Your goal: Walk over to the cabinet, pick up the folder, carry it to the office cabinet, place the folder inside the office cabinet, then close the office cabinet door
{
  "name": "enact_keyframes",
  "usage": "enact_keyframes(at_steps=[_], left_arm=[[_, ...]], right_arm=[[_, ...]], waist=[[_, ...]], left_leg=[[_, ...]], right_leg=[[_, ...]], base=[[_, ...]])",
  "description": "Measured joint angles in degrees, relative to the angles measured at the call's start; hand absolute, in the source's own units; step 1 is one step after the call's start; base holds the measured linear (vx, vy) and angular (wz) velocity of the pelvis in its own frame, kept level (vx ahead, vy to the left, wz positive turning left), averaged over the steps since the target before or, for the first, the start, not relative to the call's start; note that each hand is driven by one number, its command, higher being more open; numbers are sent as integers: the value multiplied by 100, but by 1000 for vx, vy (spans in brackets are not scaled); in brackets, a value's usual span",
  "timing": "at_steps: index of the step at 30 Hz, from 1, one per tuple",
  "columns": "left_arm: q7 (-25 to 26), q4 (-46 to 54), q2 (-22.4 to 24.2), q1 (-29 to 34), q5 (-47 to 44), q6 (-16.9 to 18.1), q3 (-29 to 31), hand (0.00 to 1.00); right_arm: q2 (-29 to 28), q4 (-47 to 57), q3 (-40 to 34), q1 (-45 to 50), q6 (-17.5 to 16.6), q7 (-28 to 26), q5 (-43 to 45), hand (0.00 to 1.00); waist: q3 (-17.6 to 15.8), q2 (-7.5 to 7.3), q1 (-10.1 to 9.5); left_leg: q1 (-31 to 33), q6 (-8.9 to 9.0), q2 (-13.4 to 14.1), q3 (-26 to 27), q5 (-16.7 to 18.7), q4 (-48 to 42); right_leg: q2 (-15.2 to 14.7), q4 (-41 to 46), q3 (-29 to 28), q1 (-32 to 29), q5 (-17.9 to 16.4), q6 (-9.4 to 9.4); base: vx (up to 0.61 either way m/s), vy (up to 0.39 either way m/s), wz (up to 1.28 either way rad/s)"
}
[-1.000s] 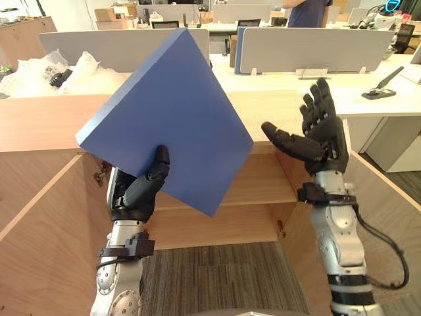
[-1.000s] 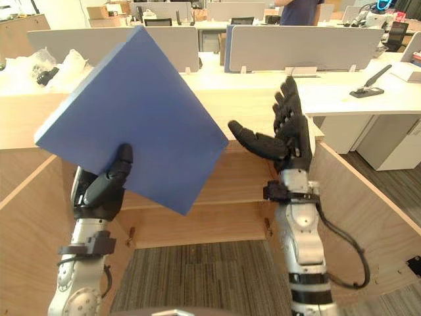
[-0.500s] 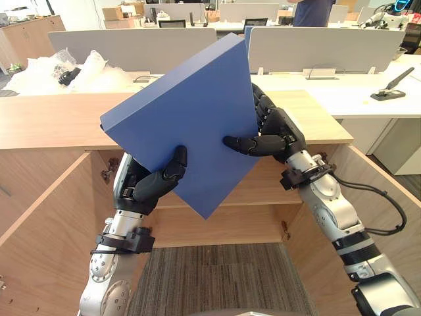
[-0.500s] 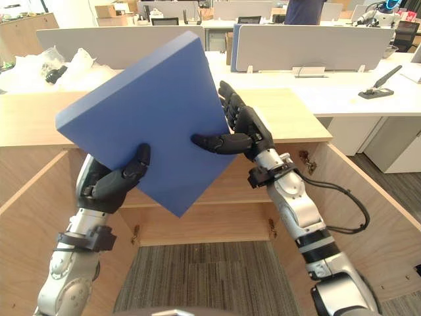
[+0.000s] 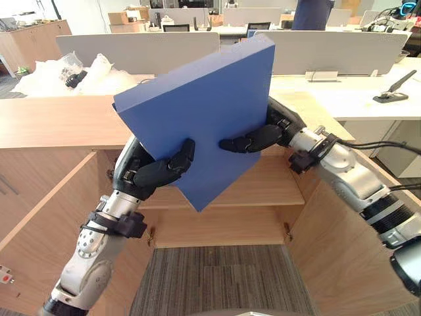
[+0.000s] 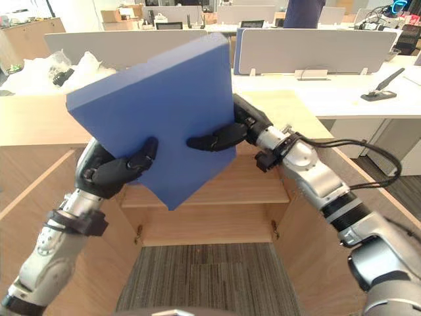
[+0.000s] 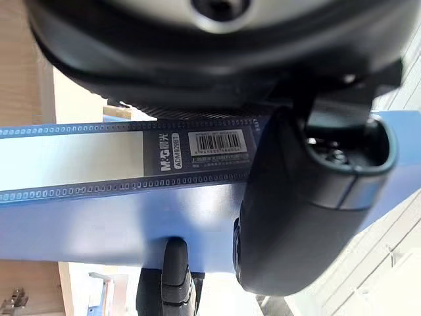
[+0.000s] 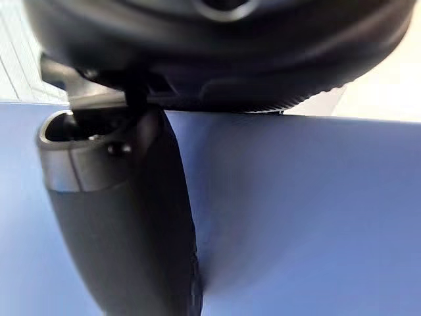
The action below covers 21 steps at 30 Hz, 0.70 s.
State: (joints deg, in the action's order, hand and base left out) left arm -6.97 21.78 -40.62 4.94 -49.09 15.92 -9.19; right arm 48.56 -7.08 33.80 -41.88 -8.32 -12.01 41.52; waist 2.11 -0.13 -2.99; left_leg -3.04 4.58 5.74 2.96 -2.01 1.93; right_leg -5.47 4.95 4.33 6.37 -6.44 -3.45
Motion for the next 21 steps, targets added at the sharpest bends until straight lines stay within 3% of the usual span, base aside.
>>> enact_keyframes(at_steps=[2,3,8,11,13,16,19,21], left_arm=[[-61,-133,-115,-138,-259,82,-132,0],[-116,-203,-135,-158,-338,110,-150,100],[-704,-622,-235,-142,-551,278,-534,100],[-1313,-862,-216,44,-552,199,-839,100],[-1931,-1366,35,367,-540,-17,-972,100],[-2264,-2270,558,644,-181,-488,-1124,100],[-2303,-3323,975,750,439,-889,-1408,100],[-2308,-3854,1016,787,946,-1086,-1670,100]], right_arm=[[198,17,27,-21,-87,-203,201,0],[266,42,44,-21,-102,-288,259,0],[534,183,102,19,-103,-377,352,0],[440,564,-386,447,-98,-363,-201,0],[86,1099,-877,964,-91,-395,-1030,0],[-514,1644,-965,1289,-52,-459,-1933,0],[-1095,2317,-963,1530,-65,-621,-2577,0],[-1552,2738,-924,1567,-234,-519,-3035,0]], waist=[[63,5,-6],[99,6,-7],[156,3,9],[170,-13,4],[204,8,27],[235,26,59],[246,5,75],[245,0,126]], left_leg=[[-7,0,1,17,0,11],[-7,1,3,30,0,15],[-19,15,17,67,-8,20],[-18,23,30,69,-12,32],[-19,35,41,95,-19,64],[-5,59,67,154,-35,100],[-6,63,91,161,-37,122],[-5,63,95,166,-37,129]], right_leg=[[-3,0,0,-2,0,0],[-3,-2,-1,-9,0,-1],[1,-4,-3,-9,-1,-2],[12,-3,-4,-24,-3,-4],[26,-4,-23,-55,-5,-5],[54,-1,-95,-132,-7,-7],[79,-1,-110,-150,-9,-6],[84,-1,-119,-159,-12,-7]], base=[[0,13,-4],[1,13,-5],[-3,5,-3],[0,0,0],[-2,2,-5],[-4,2,-11],[-2,-1,-2],[0,0,0]])
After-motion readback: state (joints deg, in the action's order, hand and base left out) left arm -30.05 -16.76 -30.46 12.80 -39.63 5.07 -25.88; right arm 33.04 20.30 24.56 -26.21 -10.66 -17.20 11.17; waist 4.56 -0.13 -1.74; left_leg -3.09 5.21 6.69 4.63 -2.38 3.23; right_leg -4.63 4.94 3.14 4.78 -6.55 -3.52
